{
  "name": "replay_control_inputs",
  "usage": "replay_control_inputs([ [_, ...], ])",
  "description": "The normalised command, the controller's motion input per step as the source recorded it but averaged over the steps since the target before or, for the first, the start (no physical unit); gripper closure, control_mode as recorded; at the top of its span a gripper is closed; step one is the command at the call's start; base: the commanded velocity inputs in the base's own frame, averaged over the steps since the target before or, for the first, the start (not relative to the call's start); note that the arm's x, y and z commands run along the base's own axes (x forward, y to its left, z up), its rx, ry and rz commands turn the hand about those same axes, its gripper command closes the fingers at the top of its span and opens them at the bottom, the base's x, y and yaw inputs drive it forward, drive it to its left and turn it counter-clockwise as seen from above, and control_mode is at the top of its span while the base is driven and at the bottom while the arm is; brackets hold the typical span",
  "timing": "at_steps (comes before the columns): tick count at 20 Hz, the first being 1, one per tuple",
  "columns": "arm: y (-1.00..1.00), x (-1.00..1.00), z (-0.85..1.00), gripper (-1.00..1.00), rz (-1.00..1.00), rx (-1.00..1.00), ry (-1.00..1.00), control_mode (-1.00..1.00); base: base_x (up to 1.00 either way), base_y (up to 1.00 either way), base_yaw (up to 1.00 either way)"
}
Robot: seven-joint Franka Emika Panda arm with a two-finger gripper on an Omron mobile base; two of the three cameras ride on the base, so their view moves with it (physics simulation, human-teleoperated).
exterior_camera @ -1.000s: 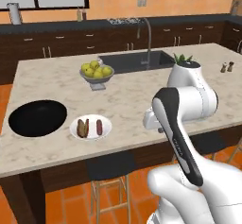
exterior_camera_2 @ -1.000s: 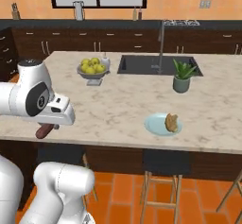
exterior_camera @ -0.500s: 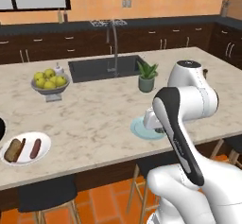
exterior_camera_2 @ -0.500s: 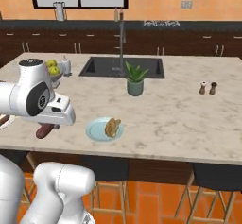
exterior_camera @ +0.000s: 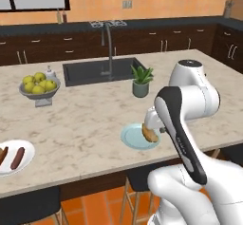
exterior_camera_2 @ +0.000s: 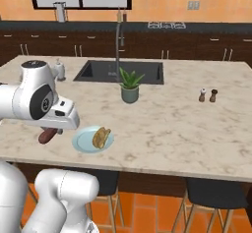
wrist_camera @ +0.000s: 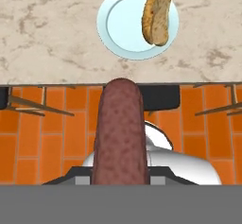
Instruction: Place one bun and one sausage from the bowl on each plate.
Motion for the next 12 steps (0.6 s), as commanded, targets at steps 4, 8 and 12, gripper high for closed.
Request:
replay_control_inputs([
  [4,0.00,0.00,0.00,1.00,0.00,0.00,0.00,1.00,0.54,-0.19,0.15],
  [8,0.00,0.00,0.00,1.00,0.00,0.00,0.00,1.00,0.54,-0.28,0.06],
  [12,-0.15,0.86,-0.29,1.00,0.00,0.00,0.00,-1.00,0.00,0.00,0.00],
])
